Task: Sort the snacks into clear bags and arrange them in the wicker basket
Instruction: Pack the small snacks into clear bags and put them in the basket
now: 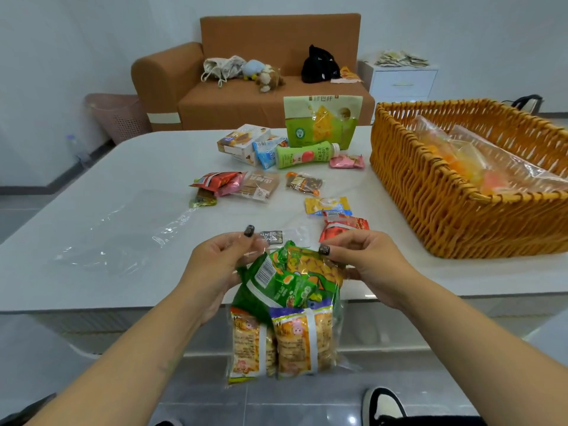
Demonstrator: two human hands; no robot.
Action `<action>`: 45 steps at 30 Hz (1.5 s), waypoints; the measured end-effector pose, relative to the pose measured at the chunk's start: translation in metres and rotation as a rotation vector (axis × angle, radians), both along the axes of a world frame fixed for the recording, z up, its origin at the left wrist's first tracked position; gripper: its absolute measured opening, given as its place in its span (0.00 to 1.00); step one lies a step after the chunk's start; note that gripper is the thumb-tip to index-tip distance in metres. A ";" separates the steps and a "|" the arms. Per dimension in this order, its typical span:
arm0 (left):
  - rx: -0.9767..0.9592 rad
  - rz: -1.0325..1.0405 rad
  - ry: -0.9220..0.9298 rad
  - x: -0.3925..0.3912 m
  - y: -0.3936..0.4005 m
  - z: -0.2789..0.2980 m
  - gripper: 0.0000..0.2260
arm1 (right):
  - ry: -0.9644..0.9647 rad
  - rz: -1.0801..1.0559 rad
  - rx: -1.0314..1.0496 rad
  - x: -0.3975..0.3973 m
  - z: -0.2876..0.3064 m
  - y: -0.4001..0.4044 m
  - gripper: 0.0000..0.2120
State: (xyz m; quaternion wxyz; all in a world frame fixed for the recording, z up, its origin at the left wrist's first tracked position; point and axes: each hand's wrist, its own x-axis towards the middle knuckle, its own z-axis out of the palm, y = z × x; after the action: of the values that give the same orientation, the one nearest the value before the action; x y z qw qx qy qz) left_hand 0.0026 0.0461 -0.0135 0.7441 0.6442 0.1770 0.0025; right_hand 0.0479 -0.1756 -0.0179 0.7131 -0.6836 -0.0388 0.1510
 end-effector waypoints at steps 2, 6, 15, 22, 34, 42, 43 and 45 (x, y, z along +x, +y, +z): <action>-0.052 -0.026 0.009 0.002 0.007 -0.002 0.20 | -0.034 -0.077 0.027 -0.002 0.004 0.007 0.04; -0.013 -0.312 0.072 -0.008 0.015 -0.012 0.36 | -0.097 -0.203 0.190 -0.005 0.019 0.017 0.05; 0.015 -0.445 -0.144 -0.026 0.015 -0.013 0.39 | -0.150 -0.286 0.251 -0.023 0.041 0.027 0.06; 0.099 -0.496 -0.086 -0.034 0.021 0.005 0.34 | -1.030 -0.385 -0.210 -0.035 0.080 0.001 0.13; 0.346 -0.720 0.024 -0.048 0.035 0.010 0.26 | -0.289 0.479 -0.558 -0.026 0.092 0.031 0.03; 0.423 -0.757 0.058 -0.049 0.038 0.010 0.23 | -0.216 0.603 -0.544 -0.024 0.071 0.043 0.03; 0.440 -0.777 0.071 -0.050 0.037 0.011 0.23 | -0.251 0.592 -0.538 -0.025 0.069 0.046 0.04; 0.456 -0.812 0.080 -0.051 0.037 0.012 0.23 | -0.280 0.588 -0.509 -0.028 0.066 0.051 0.05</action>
State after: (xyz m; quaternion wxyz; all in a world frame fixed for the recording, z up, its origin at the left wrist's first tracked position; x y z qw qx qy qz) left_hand -0.0483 0.0833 -0.0012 0.5169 0.8080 -0.0660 -0.2752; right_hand 0.0196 -0.1248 0.0481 0.4356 -0.8118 -0.2906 0.2586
